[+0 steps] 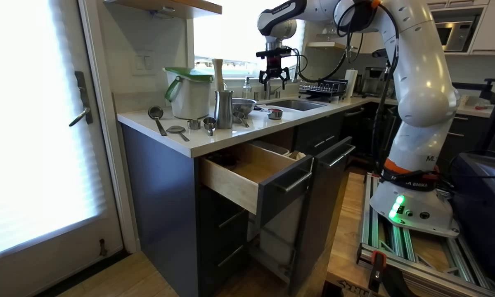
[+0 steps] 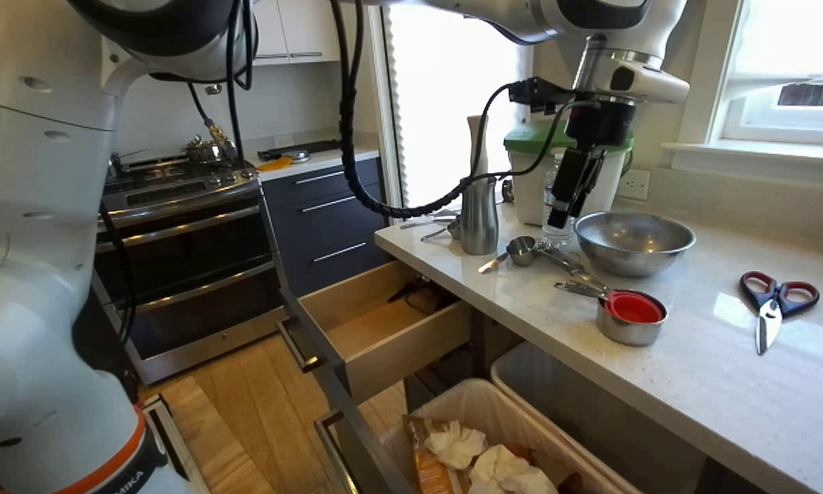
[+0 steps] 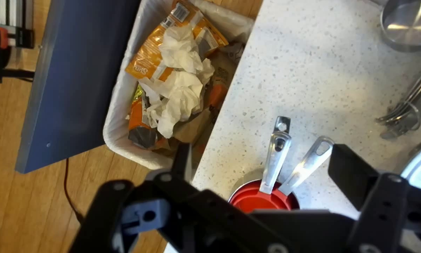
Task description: Move the silver measuring cup on the left to the left then place the orange measuring cup on the left inside the orange measuring cup on the right
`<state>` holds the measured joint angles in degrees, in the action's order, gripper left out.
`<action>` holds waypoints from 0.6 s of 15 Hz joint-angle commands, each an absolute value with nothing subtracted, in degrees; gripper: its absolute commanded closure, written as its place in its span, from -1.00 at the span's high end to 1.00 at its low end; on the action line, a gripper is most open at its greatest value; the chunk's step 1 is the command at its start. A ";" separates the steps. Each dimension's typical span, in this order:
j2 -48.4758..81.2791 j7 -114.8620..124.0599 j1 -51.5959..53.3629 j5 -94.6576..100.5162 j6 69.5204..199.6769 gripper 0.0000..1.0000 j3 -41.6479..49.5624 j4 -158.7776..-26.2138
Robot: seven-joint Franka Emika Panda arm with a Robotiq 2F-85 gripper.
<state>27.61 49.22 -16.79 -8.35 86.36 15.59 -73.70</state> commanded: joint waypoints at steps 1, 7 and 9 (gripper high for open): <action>21.83 39.47 -15.68 -4.99 84.84 1.00 14.54 -78.66; 10.85 18.84 -16.14 -1.38 85.66 1.00 14.60 -90.47; 8.15 11.54 -16.54 -0.38 85.02 1.00 15.11 -93.40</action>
